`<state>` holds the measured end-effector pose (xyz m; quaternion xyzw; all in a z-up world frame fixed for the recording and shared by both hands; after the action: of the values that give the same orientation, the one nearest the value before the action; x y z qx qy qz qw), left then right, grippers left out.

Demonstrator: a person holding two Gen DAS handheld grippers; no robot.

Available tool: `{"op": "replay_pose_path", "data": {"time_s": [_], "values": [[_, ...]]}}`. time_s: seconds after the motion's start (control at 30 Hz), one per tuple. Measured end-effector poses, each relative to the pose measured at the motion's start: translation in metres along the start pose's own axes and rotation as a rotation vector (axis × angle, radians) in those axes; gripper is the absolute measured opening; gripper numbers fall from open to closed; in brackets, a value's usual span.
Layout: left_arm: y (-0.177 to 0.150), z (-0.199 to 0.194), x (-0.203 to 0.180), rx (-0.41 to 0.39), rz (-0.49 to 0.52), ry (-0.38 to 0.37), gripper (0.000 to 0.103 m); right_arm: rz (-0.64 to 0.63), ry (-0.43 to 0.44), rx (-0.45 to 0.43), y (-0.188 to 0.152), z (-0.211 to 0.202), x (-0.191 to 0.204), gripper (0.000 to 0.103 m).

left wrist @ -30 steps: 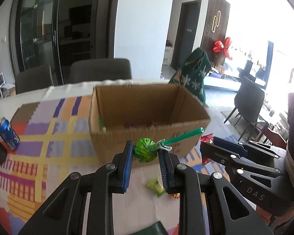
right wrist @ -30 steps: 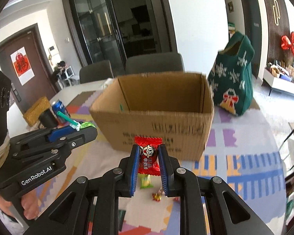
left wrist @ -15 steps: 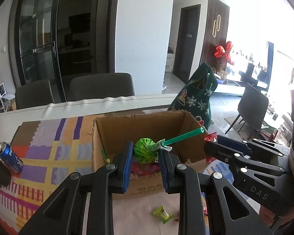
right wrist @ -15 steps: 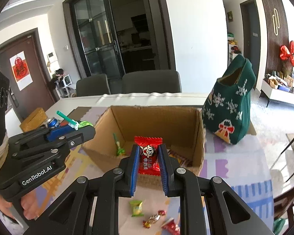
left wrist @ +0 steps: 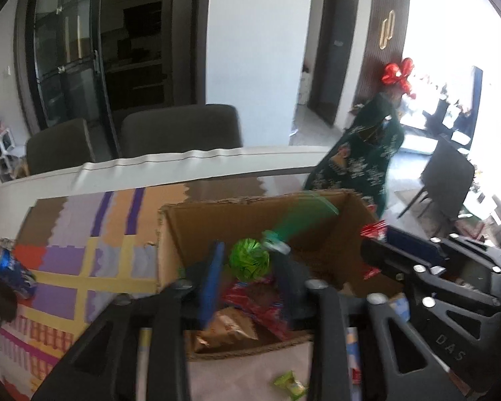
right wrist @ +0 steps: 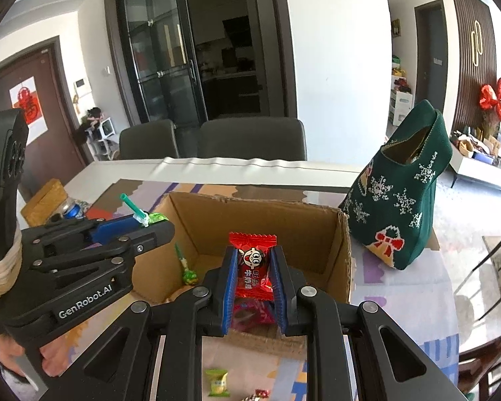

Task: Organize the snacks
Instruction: 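Carry the lollipop and red candy over the box and release both inside, then move both tools back from the box to the remaining snacks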

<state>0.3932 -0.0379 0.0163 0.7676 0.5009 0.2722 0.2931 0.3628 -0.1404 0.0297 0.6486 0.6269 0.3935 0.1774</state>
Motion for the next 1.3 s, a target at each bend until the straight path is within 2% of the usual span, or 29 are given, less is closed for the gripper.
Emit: {"op": "replay_pose_path", "data": {"time_s": [0.03,0.13,0.37,0.77,1.07,1.3], "values": [[0.0,-0.001,0.001,-0.002,0.008,0.019,0.057,-0.001,-0.007,0.006,0.0,0.003,0.0,0.022],[-0.004,-0.009,0.002,-0.021,0.023,0.057,0.058,0.017,-0.026,0.028,-0.002,0.008,-0.006,0.038],[-0.016,-0.034,-0.009,-0.049,0.056,0.066,0.061,0.001,-0.047,-0.018,-0.014,-0.014,-0.016,0.038],[-0.042,-0.062,-0.052,-0.058,0.106,-0.013,0.063,-0.034,-0.037,0.008,-0.046,-0.048,-0.03,0.038],[-0.07,-0.054,-0.085,-0.015,0.171,-0.061,0.063,-0.05,-0.052,0.058,-0.081,-0.058,-0.046,0.038],[-0.091,-0.036,-0.104,0.035,0.197,-0.124,0.063,-0.068,-0.075,0.13,-0.112,-0.051,-0.06,0.038]]}}
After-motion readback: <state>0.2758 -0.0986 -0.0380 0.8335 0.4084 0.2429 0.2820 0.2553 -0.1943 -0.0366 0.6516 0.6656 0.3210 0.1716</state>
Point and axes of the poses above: each gripper's, at about its wrist camera, not at the fingertips, and z roughly the way its jaws point, x to its left, y to its top, the point moved 6 cm from there along z, roughly the way its jaws point, and after that the axes turned 14 degrees about z, right-handed, at the moved point
